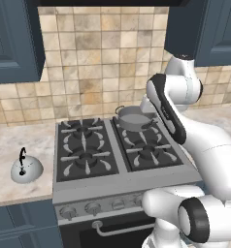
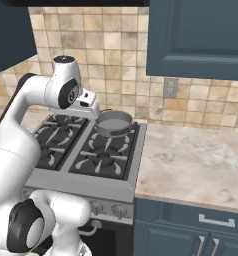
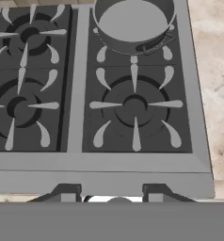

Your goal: Pick the kettle from the counter and place it on a stove burner. Then turn the burner on.

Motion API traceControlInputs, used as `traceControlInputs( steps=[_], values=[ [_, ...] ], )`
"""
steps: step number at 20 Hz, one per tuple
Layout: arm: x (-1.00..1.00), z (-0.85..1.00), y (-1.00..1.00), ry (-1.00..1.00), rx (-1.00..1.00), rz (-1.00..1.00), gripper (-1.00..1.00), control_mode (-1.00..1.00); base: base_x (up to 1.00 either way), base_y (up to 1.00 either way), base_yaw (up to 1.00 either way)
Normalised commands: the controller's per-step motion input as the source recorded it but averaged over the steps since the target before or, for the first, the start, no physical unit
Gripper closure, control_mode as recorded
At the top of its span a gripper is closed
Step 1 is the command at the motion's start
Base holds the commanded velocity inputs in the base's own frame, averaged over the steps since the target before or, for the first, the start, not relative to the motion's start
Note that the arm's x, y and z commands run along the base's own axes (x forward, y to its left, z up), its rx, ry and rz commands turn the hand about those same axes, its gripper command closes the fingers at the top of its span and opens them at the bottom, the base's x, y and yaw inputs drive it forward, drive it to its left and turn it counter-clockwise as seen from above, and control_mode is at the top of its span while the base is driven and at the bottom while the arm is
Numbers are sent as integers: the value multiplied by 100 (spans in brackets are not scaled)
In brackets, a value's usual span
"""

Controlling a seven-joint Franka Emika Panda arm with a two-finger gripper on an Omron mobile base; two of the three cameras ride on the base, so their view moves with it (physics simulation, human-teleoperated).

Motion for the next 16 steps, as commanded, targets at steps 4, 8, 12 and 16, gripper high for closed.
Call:
traceControlInputs(
  steps=[4, 8, 12, 16],
  values=[
    [-12, 0, 2, 0, 0, 0, -100, -100, 0, 0, 0],
    [-37, 0, 11, -3, 2, 0, -100, -100, 0, 0, 0],
    [-50, 0, 27, -7, 5, 0, -100, -100, 0, 0, 0],
    [-38, 0, 47, -4, 7, 0, -100, -100, 0, 0, 0]
  ],
)
